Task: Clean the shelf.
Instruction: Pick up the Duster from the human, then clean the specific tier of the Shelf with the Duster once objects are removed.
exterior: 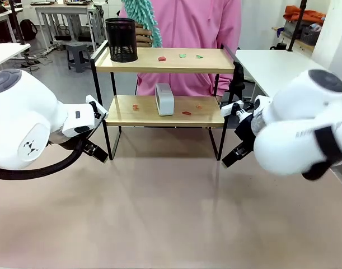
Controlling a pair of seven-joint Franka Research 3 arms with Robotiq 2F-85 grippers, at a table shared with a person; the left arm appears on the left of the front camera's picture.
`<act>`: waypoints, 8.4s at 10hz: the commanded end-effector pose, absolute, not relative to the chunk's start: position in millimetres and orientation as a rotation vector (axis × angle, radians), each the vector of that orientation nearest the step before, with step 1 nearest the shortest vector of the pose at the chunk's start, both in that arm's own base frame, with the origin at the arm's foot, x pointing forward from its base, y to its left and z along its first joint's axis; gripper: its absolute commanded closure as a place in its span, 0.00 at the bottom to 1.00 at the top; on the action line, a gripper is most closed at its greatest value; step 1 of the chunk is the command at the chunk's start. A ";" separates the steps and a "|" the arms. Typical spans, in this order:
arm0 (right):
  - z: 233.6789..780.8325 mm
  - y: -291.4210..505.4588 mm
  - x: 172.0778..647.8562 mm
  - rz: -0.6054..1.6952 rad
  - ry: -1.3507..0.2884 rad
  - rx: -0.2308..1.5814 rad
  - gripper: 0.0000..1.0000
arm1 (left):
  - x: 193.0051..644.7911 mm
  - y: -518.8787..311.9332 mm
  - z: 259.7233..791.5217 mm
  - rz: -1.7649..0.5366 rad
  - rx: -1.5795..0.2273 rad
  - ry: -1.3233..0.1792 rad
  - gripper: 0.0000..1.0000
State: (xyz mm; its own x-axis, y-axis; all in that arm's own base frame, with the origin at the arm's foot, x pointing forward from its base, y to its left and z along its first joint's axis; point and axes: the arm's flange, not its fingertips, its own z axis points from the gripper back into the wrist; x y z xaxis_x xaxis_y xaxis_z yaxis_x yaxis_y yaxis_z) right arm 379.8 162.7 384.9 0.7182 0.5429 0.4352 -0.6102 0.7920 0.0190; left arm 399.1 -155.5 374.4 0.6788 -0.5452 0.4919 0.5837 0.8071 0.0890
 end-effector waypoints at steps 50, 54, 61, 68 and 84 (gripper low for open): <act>410.9 -236.5 236.6 -0.299 -0.406 1.218 0.00 | 485.1 104.6 492.8 0.393 -1.392 -0.046 0.62; 410.9 -236.5 236.6 -0.299 -0.406 1.218 0.00 | 483.4 106.0 494.5 0.387 -1.416 -0.031 0.83; 410.9 -236.5 236.6 -0.299 -0.406 1.218 0.00 | 481.6 103.2 497.7 0.378 -1.440 -0.026 1.00; 410.9 -236.5 236.6 -0.299 -0.406 1.218 0.00 | 364.7 166.7 542.6 0.011 -1.217 -0.185 1.00; 410.9 -236.5 236.6 -0.299 -0.406 1.218 0.00 | 270.0 204.7 518.7 -0.178 -1.084 -0.295 0.99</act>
